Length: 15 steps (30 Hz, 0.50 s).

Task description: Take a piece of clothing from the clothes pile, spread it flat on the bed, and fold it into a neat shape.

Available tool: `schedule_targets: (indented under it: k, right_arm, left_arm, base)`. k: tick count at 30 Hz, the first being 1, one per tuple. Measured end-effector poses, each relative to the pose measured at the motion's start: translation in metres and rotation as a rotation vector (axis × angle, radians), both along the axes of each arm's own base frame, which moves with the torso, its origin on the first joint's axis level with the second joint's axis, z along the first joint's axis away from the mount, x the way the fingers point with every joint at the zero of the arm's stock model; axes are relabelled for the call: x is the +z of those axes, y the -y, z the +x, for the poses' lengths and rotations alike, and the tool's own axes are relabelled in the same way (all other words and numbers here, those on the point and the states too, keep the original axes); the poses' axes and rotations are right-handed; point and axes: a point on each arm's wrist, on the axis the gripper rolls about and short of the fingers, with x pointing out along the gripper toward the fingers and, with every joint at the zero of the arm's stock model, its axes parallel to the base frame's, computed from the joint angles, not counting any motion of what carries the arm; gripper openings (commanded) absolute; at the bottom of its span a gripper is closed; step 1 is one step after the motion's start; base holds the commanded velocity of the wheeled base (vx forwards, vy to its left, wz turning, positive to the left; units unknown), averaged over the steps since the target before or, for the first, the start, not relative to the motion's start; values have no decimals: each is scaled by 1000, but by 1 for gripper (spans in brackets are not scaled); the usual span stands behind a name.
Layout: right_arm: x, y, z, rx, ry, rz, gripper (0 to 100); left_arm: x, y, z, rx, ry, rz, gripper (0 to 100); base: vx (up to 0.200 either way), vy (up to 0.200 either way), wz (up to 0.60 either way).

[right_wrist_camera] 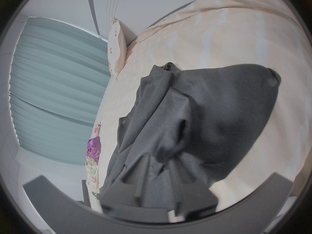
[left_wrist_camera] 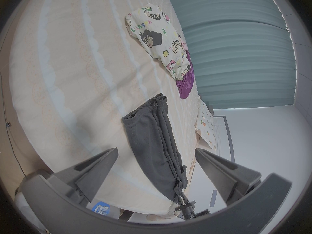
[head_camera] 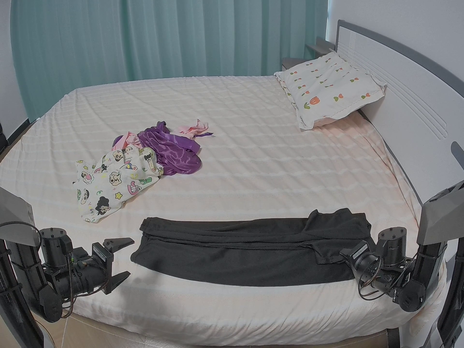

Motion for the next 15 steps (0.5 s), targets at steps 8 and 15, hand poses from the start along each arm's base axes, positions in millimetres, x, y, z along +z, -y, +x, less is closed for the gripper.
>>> schedule_targets:
  k: [8, 15]
  right_arm:
    - [2, -1, -19, 55, -5, -51, 0]
    - [6, 0, -32, 122, 7, -97, 0]
  left_arm:
    - [0, 0, 0, -1, -1, 1, 100]
    - [-1, 0, 0, -2, -1, 2, 100]
  base:
    - [0, 0, 0]
    - [0, 0, 0]
